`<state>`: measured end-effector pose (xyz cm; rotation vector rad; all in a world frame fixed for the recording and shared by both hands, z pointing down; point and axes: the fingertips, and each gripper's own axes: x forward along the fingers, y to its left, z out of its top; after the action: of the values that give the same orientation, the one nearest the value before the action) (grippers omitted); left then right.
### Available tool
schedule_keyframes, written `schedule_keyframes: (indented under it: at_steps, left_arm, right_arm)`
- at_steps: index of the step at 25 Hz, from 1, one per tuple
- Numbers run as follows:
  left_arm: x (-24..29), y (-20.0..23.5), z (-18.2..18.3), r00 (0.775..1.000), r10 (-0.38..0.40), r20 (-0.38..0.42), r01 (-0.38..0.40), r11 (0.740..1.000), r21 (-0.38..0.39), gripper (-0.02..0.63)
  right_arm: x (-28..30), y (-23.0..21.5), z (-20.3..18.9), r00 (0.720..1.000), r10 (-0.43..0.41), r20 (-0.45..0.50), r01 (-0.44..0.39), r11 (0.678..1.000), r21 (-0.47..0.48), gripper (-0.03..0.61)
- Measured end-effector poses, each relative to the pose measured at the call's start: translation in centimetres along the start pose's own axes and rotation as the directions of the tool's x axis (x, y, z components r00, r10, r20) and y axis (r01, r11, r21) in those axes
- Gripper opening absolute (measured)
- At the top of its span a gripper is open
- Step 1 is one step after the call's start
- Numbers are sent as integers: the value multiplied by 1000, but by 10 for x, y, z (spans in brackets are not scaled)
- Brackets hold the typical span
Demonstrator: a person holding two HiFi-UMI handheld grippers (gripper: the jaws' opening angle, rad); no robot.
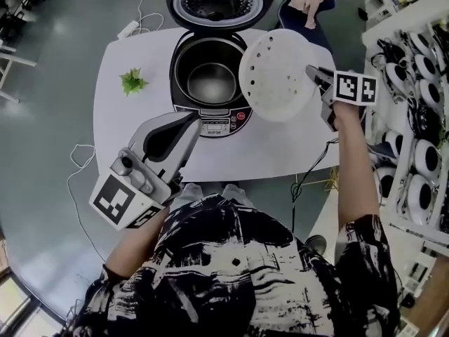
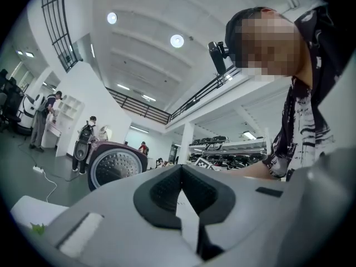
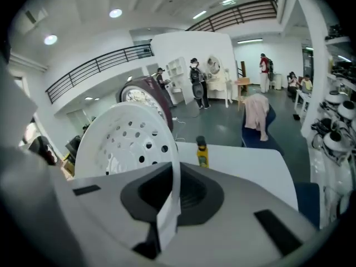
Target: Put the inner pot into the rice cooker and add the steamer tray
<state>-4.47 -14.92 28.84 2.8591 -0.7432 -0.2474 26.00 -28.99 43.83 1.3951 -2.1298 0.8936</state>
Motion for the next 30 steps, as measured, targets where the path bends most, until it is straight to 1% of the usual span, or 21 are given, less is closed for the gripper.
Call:
schedule_keyframes:
  at_steps: [2,3,5,8,11,14,18,22,24,27,30]
  left_arm:
    - [-14,7,5,999,33,14,-33,999,5,5]
    - [-21,10,8,999,47,19,-47,999,7,5]
    - [-36,15,12,997,72,25,-72,997,8,5]
    - [-59,21,15,992,119,33,-119,993,9,5]
    - [-81,28,16,985,170,35,-170,985,8,5]
    - [-98,34,19,978,203,36,-203,979,3,5]
    - [-115,40,19,970,239,44,-240,971,-3,5]
    - [-121,43,15,968,248,48,-248,969,-9,5]
    - [-122,44,15,968,247,51,-246,969,-11,5]
    - [-124,46,16,968,245,54,-245,969,-14,5]
    - [-124,47,16,968,246,52,-246,969,-17,5]
  right_arm:
    - [33,35,24,999,45,-11,-45,998,-42,2]
    - [50,50,29,998,61,-27,-63,996,-56,2]
    - [82,73,29,994,77,-73,-81,995,-64,2]
    - [125,89,17,988,63,-142,-71,996,-52,2]
    - [156,92,4,980,25,-199,-34,999,-43,2]
    - [170,87,-8,969,-31,-247,17,998,-59,3]
    - [180,81,-14,959,-91,-270,67,993,-96,2]
    - [188,74,-26,934,-162,-317,113,980,-166,5]
    - [191,73,-30,927,-180,-330,121,974,-191,5]
    - [194,74,-30,921,-206,-331,132,964,-233,5]
    - [194,73,-30,913,-251,-321,148,939,-310,11]
